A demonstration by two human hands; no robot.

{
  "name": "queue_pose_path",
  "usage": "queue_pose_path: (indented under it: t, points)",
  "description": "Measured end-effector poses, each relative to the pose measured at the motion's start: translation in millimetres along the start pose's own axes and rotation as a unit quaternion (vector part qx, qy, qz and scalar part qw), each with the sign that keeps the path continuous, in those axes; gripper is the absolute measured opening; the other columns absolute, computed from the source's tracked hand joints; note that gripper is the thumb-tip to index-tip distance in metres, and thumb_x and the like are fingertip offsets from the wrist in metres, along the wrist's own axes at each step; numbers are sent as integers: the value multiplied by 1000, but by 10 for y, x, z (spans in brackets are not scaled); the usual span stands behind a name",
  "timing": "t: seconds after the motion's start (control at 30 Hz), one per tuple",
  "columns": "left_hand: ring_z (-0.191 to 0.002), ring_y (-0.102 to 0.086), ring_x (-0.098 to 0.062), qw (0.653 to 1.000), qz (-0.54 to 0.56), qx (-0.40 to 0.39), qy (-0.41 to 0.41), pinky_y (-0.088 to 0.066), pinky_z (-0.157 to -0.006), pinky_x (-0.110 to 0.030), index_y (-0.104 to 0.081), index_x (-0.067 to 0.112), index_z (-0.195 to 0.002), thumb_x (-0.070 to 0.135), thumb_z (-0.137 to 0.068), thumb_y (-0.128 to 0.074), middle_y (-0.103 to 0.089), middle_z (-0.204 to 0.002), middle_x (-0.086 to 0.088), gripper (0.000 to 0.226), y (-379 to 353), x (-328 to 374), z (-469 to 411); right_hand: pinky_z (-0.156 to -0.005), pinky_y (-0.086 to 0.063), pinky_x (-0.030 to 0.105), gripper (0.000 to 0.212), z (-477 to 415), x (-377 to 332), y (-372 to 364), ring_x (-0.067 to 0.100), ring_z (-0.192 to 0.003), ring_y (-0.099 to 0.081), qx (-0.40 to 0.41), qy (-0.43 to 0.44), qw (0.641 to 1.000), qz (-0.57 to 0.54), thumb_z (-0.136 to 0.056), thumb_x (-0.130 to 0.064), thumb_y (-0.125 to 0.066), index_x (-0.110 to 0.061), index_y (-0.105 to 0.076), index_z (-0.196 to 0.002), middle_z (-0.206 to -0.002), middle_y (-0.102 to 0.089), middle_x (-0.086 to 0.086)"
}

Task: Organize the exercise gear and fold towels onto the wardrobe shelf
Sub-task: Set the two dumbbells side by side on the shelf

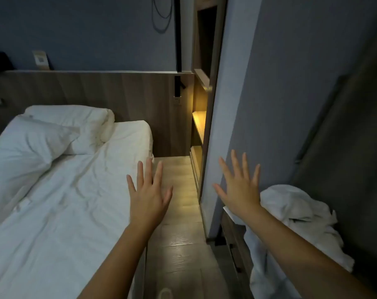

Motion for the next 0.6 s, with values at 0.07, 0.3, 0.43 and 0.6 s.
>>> queue_pose_path:
  t: [0.07,0.3,0.43,0.6]
  points:
    - [-150,2,-30,1000,-8,-18,18,-4,-118,-59,-22,22,-155,62,-93,-22,-5,-163,-8,73,-196,-143,-193,-113,4,65,80,-241,-70,-200,35,-147,18,-13,1,1000,11,-90,-72,-22,-37,18,-150,-162,19,6]
    - [-150,4,-28,997,-8,-80,-12,-7,-119,-58,-16,24,-155,61,-93,-22,-4,-163,-7,73,-951,-634,-1168,-116,-5,62,77,-1203,-452,-933,33,-149,11,-71,5,997,-1,-94,-66,-25,-34,12,-152,-164,10,6]
    - [-150,0,-29,995,-6,-98,-24,-9,-119,-58,-15,24,-155,61,-93,-24,-7,-163,-7,73,-1263,-895,-1745,-116,-6,61,74,-1711,-615,-1237,33,-150,8,-96,-2,995,-4,-94,-67,-21,-33,6,-155,-164,6,6]
    - [-150,-1,-28,992,-4,-122,-33,-9,-119,-57,-18,23,-155,63,-94,-18,-9,-163,-7,73,-1616,-1079,-2250,-116,-8,60,76,-2151,-659,-1507,33,-150,3,-117,-19,993,7,-94,-66,-22,-31,6,-155,-164,4,8]
Point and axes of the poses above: each hand's wrist, its own z-axis away from the middle knuckle, its own y-axis out of the back of the hand, x = y × z, the point moved 10 cm from there along -z, towards the middle knuckle
